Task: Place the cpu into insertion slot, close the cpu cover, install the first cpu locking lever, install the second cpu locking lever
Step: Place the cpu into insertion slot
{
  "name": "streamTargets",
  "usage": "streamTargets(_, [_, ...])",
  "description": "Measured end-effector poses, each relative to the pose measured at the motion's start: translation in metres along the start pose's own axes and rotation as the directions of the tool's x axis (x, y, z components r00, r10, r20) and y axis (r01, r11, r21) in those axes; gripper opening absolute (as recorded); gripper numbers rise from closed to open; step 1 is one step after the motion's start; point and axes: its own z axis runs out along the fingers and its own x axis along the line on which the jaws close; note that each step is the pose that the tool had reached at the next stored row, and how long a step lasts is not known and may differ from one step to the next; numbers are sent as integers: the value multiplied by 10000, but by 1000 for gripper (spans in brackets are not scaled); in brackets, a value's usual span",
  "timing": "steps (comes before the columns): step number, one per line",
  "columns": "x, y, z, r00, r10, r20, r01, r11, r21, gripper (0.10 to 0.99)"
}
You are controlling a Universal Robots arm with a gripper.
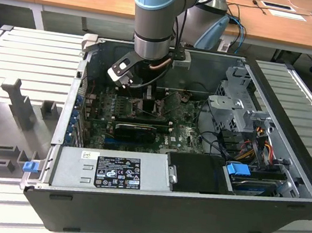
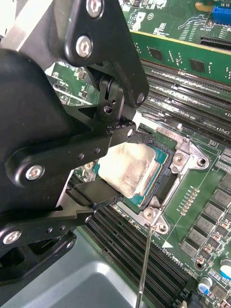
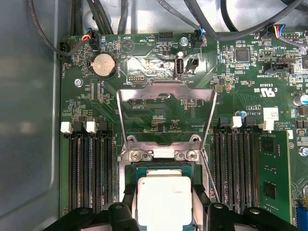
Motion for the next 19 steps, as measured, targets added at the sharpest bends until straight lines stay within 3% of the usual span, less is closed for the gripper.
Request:
streamTargets(1, [0,0,0,10000,0,0,0,10000,0,553])
streamTargets(2, [0,0,1,10000,0,0,0,10000,0,616])
streamTargets(5, [0,0,1,10000,0,0,0,10000,0,616])
streamTargets(7, [0,0,0,10000,1,2,-1,10000,1,600])
streamTargets(8, [0,0,-1,10000,2,1,-2,10000,1,533])
streamTargets(10, [1,1,-12,10000,23,-1,-23,10000,-1,533])
streamTargets(19, [2,1,-12,9956,929,76,-929,9957,-21,533])
